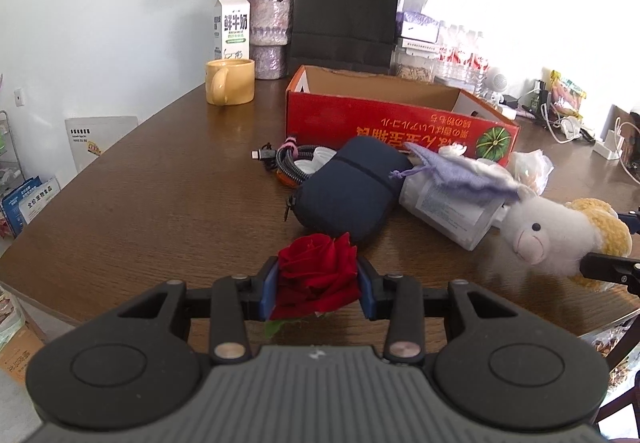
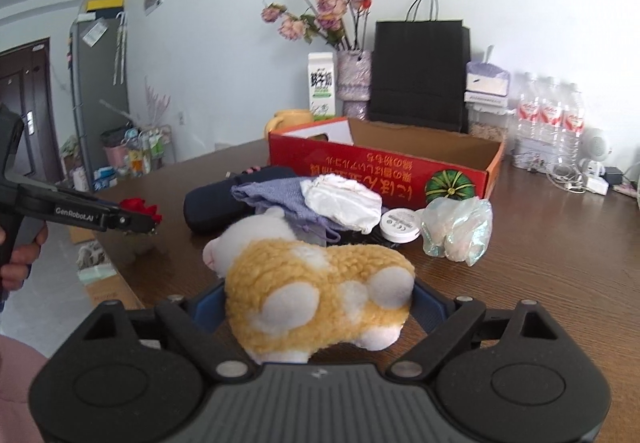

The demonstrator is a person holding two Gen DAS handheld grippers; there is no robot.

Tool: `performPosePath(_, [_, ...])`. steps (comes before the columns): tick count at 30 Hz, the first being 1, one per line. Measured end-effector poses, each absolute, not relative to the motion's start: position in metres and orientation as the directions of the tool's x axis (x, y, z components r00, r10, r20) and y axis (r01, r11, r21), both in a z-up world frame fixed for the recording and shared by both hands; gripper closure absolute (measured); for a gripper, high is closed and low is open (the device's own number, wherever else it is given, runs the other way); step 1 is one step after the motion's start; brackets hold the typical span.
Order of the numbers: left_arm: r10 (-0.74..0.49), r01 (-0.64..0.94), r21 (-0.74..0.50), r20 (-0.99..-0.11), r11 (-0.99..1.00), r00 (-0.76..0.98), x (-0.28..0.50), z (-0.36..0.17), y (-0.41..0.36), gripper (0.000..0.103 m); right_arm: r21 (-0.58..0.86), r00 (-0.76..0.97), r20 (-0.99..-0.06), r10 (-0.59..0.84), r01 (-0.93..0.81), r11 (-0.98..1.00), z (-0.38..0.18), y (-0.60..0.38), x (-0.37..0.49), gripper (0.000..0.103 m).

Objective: Organize objects
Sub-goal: 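Carry the rose and sheep over the red box and lower them inside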

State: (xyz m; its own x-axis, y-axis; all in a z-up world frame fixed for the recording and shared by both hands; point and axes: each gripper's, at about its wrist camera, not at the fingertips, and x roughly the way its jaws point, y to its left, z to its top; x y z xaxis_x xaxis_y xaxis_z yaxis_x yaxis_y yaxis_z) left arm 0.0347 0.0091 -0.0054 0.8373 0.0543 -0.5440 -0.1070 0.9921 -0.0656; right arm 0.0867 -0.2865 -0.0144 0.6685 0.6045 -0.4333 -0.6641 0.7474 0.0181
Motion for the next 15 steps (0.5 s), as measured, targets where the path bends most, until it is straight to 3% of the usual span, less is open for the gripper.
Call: performPosePath(15, [0.021, -0.051, -0.061, -0.407, 0.997, 0.913, 0.065, 0.044, 0.009, 0.064, -0.001, 0.778, -0.315, 0.543, -0.572, 0.820, 0.028, -0.270, 0.097, 0.011])
